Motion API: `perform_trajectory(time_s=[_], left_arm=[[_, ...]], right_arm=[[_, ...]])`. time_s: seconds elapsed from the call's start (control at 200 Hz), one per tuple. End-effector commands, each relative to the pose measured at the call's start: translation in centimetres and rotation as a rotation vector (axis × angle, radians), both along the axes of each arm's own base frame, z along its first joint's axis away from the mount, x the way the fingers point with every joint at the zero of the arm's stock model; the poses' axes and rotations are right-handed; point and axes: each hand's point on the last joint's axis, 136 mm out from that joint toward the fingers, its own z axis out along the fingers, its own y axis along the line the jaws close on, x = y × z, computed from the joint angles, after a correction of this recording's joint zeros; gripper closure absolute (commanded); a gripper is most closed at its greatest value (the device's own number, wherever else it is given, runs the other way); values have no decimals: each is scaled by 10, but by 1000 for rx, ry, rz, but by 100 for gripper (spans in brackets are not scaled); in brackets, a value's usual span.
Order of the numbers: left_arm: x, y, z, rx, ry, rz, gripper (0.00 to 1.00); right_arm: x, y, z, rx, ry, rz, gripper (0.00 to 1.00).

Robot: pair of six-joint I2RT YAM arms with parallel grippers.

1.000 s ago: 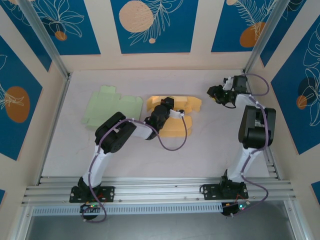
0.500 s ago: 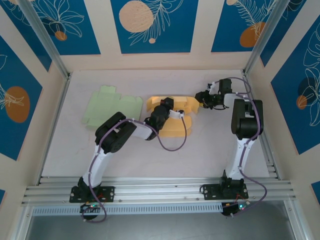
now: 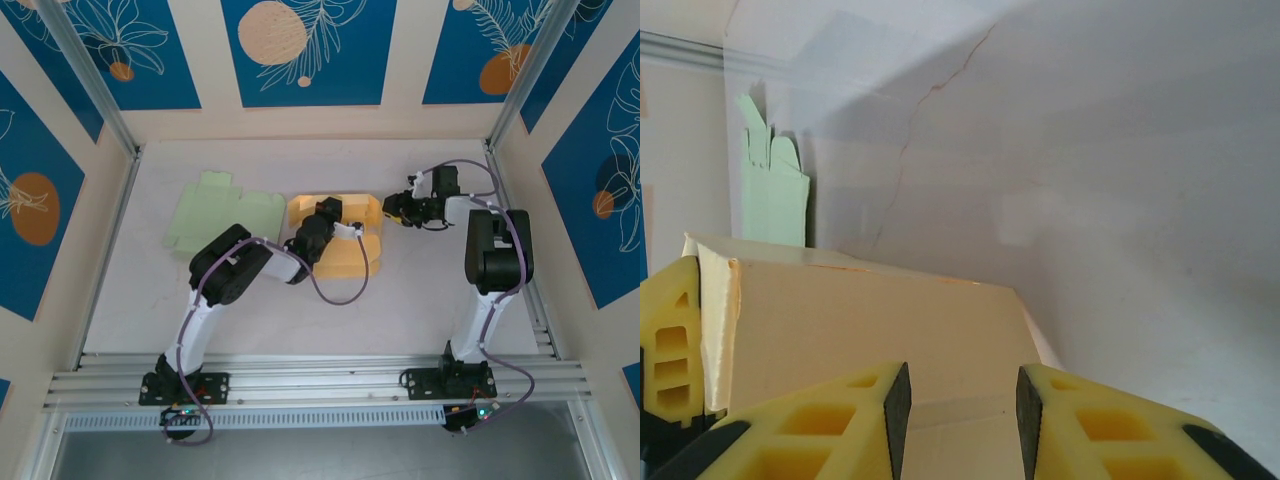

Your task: Fold the paper box

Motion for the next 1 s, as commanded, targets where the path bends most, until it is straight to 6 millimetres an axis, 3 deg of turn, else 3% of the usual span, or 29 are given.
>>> perform_trajectory(time_s=[0.0, 0.47, 0.705, 0.995], left_arm=[[-3, 14, -47, 118, 91, 11, 94], [-4, 15, -50, 132, 98, -4, 94], [-13, 15, -53, 144, 139, -46, 93], [-22, 19, -60, 149, 239, -75, 93]], right_arm=[[-9, 9, 6, -19, -22, 33, 63], [-33, 26, 11, -65, -81, 67, 58], [-27, 39, 14, -69, -137, 98, 50], [-14, 51, 8, -108, -190, 99, 50]])
